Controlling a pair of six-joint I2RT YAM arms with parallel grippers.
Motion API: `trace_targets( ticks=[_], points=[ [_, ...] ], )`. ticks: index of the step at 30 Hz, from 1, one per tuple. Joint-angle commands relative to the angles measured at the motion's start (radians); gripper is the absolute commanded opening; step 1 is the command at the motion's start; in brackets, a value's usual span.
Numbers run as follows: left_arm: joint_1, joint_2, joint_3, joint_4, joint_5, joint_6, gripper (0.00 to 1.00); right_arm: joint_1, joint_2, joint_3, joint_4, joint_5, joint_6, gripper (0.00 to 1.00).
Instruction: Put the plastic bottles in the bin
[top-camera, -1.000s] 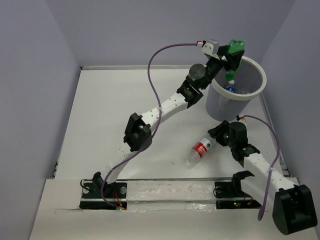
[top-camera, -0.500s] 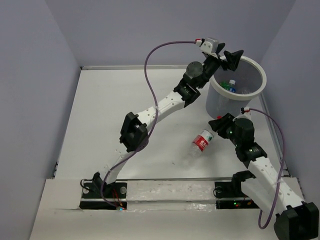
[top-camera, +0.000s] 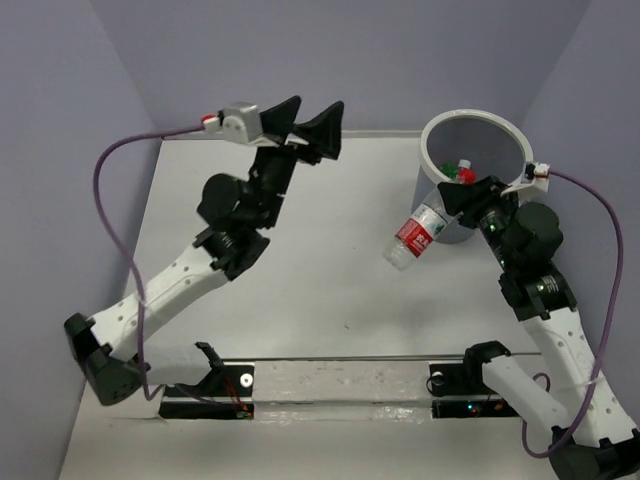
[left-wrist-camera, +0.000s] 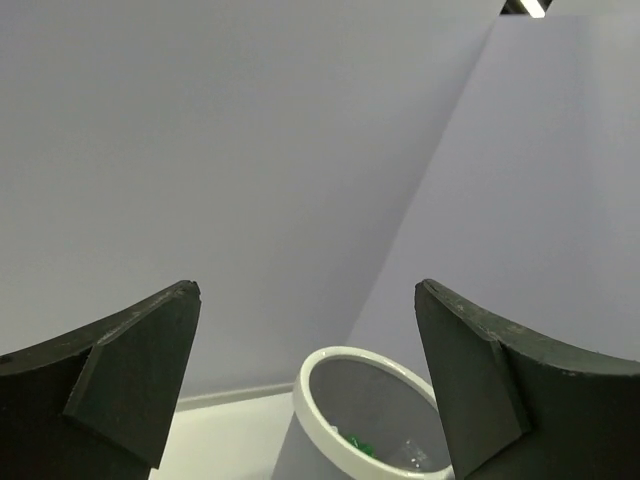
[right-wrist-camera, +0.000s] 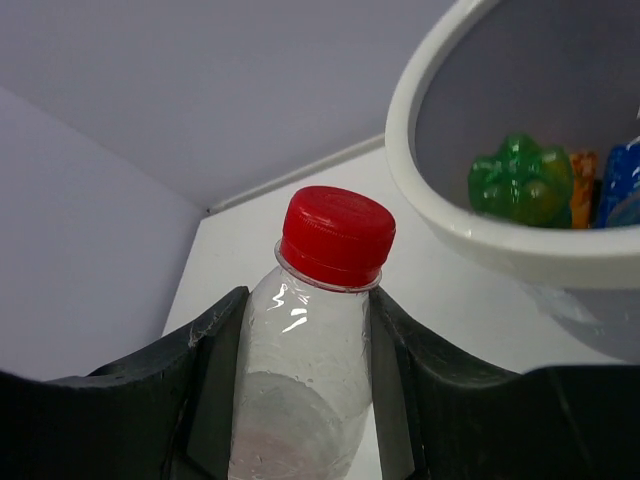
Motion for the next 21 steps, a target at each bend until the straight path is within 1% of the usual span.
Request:
trace_targets(
  ticks=[1,3,4,5,6,7,8,9,10,12,13,15,16,18,19,20,21],
  points=[
    [0.002,-0.213,-0.358,0.037,-0.109,-0.138,0.99,0.008,0.069,0.168,0.070,0.138,-0.144,0.35],
    [0.004,-0.256,-0.445,-0.014,-0.103,-0.212,0.99,0.008,0.121,0.269,0.082,0.249,-0.194,0.35],
    [0.002,-0.287,-0.521,-0.032,-0.077,-0.241,0.99,0.008,0.141,0.303,0.102,0.292,-0.254,0.35],
    [0.002,-0.298,-0.558,-0.067,-0.060,-0.266,0.99,0.008,0.185,0.331,0.122,0.396,-0.289,0.35],
    [0.002,-0.319,-0.619,-0.089,-0.037,-0.301,0.99,0.008,0.210,0.392,0.142,0.452,-0.367,0.35],
    [0.002,-0.328,-0.646,-0.112,0.007,-0.322,0.99,0.008,0.237,0.424,0.157,0.557,-0.409,0.35],
    [0.001,-0.342,-0.678,-0.133,0.032,-0.344,0.99,0.008,0.263,0.449,0.172,0.607,-0.449,0.35],
    [0.001,-0.374,-0.742,-0.155,0.063,-0.364,0.99,0.008,0.320,0.496,0.236,0.657,-0.542,0.35],
    [-0.001,-0.393,-0.770,-0.161,0.109,-0.370,0.99,0.008,0.348,0.521,0.261,0.738,-0.585,0.35],
    [-0.004,-0.437,-0.821,-0.210,0.133,-0.381,0.99,0.008,0.398,0.538,0.370,0.788,-0.706,0.36],
    [-0.004,-0.489,-0.857,-0.233,0.140,-0.375,0.99,0.008,0.444,0.547,0.483,0.806,-0.812,0.36],
    [-0.006,-0.578,-0.878,-0.316,0.128,-0.372,0.99,0.008,0.492,0.563,0.582,0.842,-0.901,0.36],
    [-0.004,-0.606,-0.894,-0.336,0.120,-0.372,0.99,0.008,0.548,0.575,0.695,0.863,-1.008,0.36],
    [-0.006,-0.662,-0.910,-0.379,0.114,-0.372,0.99,0.008,0.607,0.575,0.830,0.868,-1.127,0.36],
    [-0.007,-0.708,-0.921,-0.390,0.112,-0.366,0.99,0.008,0.666,0.566,0.954,0.860,-1.241,0.36],
    [-0.006,-0.745,-0.925,-0.403,0.106,-0.361,0.99,0.008,0.697,0.558,1.014,0.859,-1.303,0.37],
    [-0.007,-0.746,-0.927,-0.410,0.098,-0.358,0.99,0.008,0.725,0.546,1.082,0.857,-1.361,0.37]
  ],
)
